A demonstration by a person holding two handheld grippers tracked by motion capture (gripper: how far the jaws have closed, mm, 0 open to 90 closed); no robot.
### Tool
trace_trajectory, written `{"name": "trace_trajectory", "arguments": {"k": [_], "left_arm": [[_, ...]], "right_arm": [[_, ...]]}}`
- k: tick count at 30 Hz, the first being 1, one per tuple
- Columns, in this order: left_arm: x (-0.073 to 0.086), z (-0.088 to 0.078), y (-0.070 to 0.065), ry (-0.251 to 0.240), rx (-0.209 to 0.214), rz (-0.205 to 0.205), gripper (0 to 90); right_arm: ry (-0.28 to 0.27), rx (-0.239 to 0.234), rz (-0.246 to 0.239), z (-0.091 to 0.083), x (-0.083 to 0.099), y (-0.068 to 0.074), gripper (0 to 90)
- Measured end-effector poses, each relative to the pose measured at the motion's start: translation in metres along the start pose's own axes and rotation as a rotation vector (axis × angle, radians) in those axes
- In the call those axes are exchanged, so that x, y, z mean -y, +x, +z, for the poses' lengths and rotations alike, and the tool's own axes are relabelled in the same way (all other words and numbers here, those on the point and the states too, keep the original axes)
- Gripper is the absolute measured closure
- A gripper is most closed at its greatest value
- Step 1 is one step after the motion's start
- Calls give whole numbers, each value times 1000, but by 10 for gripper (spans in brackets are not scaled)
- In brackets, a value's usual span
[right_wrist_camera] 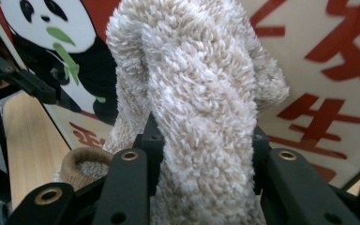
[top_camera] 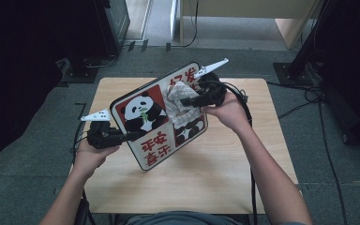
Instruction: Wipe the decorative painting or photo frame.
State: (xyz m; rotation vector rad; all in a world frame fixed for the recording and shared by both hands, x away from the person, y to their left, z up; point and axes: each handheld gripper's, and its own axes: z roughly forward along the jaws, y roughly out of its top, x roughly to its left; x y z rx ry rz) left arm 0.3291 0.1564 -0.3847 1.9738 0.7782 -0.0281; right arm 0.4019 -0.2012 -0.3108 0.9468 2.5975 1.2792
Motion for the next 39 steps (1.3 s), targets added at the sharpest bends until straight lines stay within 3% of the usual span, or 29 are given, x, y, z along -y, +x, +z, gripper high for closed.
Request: {"name": "trace_trajectory", "arguments": {"k": [12, 39], "left_arm": [[0, 0, 0, -1, 2, 0, 798], [0, 0, -1, 1, 1, 1, 794]], "right_arm": [[9, -8, 4, 14, 27, -5, 641], [17, -16, -5, 34, 68, -10, 628]]}}
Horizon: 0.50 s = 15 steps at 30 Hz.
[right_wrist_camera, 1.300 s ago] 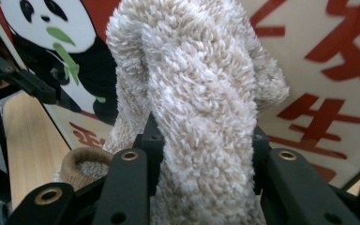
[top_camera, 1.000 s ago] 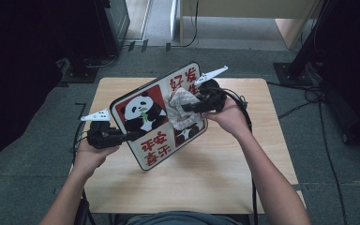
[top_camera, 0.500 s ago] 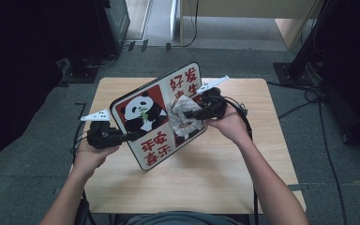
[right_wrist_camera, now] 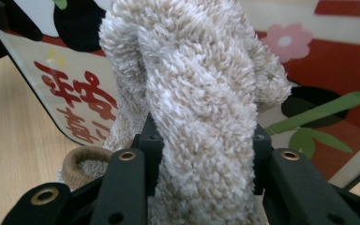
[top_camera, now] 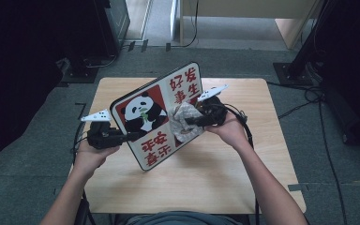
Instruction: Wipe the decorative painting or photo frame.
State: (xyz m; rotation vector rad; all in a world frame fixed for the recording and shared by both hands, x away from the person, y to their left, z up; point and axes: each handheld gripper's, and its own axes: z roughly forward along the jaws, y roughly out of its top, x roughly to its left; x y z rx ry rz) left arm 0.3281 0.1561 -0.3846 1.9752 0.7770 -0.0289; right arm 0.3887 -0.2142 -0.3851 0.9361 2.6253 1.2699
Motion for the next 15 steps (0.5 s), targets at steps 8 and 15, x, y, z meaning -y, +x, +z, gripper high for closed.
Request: {"name": "trace_trajectory", "arguments": {"k": [8, 15], "left_arm": [[0, 0, 0, -1, 2, 1, 794], [0, 0, 0, -2, 4, 1, 793]], "right_arm": [[-2, -11, 23, 7, 14, -1, 628], [23, -12, 35, 15, 25, -2, 619]]}}
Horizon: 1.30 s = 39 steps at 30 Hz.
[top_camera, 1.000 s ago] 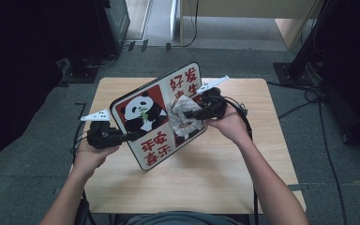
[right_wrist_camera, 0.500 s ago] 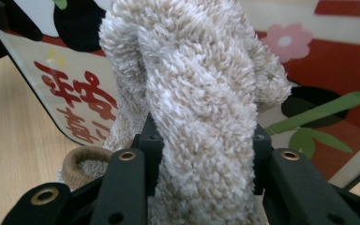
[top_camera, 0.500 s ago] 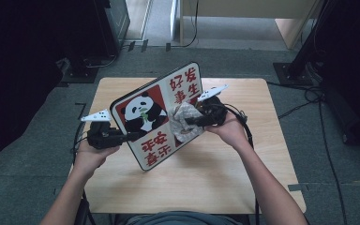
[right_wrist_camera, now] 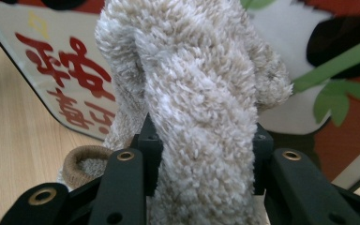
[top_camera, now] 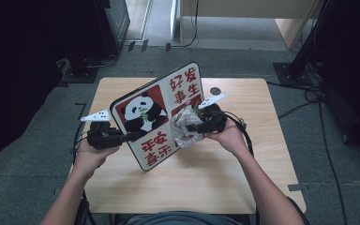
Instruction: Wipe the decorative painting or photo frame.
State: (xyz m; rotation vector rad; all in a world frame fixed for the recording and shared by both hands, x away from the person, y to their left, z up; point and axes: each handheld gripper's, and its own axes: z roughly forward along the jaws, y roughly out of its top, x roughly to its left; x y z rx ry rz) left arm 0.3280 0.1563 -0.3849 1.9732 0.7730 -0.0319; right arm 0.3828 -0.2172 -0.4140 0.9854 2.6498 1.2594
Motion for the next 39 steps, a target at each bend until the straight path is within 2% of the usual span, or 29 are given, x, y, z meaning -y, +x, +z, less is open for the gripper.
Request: {"name": "trace_trajectory", "arguments": {"k": [4, 11, 21, 26, 34, 39], "left_arm": [[0, 0, 0, -1, 2, 0, 792], [0, 0, 0, -1, 2, -2, 792], [0, 0, 0, -2, 2, 0, 791], [0, 0, 0, -1, 3, 1, 790], [0, 0, 0, -2, 4, 0, 789], [0, 0, -1, -3, 2, 1, 789]], "right_arm": [[-1, 3, 2, 3, 5, 1, 616], [34, 12, 3, 11, 13, 1, 615], [68, 2, 23, 20, 26, 0, 617], [70, 0, 16, 24, 33, -2, 620], [116, -14, 24, 32, 40, -5, 627], [147, -11, 12, 37, 46, -6, 628]]}}
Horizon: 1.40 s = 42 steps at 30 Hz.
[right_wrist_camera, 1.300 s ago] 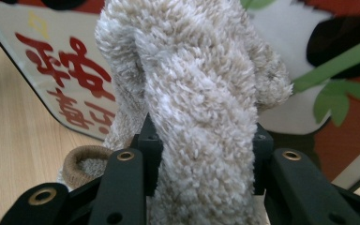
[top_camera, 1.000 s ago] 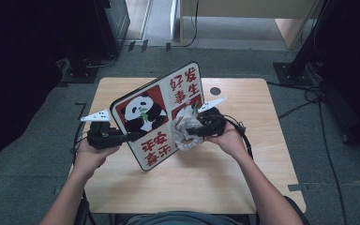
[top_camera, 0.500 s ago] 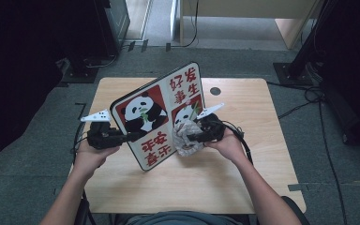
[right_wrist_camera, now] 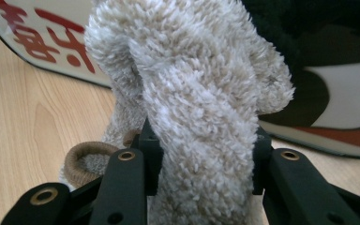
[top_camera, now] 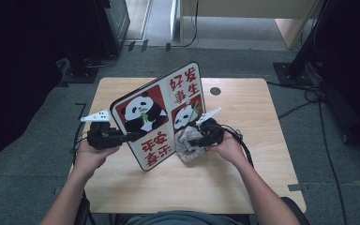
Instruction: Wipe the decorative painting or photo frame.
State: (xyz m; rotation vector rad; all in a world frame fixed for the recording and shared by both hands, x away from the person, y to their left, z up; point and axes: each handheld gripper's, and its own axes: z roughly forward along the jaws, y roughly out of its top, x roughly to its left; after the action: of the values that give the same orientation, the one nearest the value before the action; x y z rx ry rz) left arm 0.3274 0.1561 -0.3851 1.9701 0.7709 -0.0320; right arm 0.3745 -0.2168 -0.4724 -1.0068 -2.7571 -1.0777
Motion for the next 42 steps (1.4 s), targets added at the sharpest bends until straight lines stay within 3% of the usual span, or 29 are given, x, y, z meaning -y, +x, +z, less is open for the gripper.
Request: {"name": "trace_trajectory", "arguments": {"k": [10, 22, 42], "left_arm": [[0, 0, -1, -5, -14, -3, 793], [0, 0, -1, -3, -16, 1, 794], [0, 0, 0, -5, -11, 0, 795]], "right_arm": [[3, -28, 18, -4, 0, -3, 634], [-41, -29, 29, -30, -10, 4, 638], [-102, -19, 7, -76, -57, 17, 639]]}}
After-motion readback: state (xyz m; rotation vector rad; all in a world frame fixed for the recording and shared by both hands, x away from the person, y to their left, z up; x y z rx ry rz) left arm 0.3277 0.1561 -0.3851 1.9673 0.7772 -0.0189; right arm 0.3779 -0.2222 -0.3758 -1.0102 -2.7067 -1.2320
